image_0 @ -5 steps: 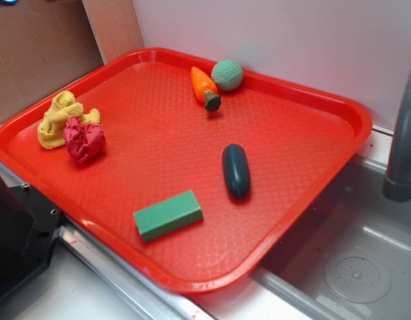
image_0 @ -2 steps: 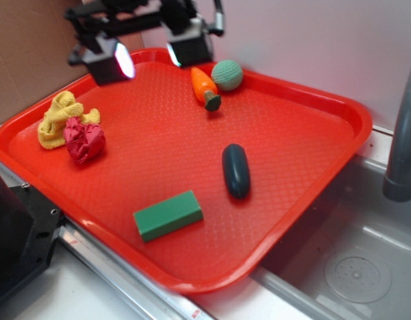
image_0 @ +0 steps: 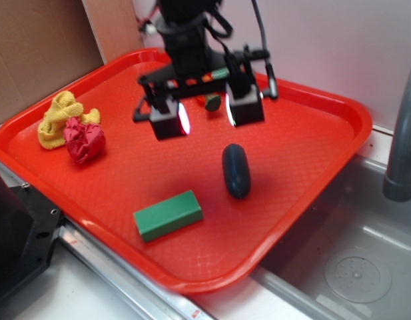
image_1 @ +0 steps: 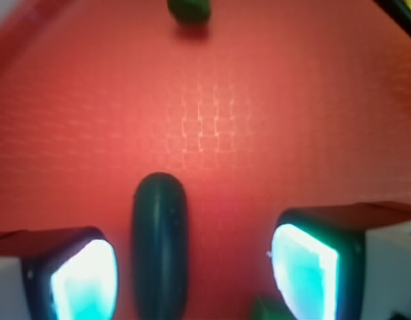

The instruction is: Grab the plastic pickle.

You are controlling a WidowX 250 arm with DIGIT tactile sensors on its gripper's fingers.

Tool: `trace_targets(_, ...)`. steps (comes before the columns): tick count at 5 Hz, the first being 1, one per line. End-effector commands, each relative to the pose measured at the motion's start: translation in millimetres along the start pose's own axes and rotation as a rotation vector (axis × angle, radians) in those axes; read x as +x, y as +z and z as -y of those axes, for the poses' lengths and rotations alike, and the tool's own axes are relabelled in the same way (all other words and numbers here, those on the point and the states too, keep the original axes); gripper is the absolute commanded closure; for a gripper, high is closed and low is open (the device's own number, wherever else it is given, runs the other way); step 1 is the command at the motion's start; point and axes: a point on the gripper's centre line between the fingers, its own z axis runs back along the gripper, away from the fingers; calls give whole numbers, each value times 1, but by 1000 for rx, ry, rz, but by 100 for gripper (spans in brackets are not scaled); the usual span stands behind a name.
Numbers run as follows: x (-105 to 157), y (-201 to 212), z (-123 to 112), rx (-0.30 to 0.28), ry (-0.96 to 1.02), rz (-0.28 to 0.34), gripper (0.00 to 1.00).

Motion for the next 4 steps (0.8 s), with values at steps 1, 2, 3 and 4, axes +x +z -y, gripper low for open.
trace_targets(1, 0, -41, 20, -31, -48, -76, 0)
trace_targets(2, 0, -50, 23, -37, -72, -83, 0)
trace_targets(3, 4, -50, 21, -39, -59, -80, 100)
trace_targets(4, 14, -39, 16, -28, -41, -50, 100)
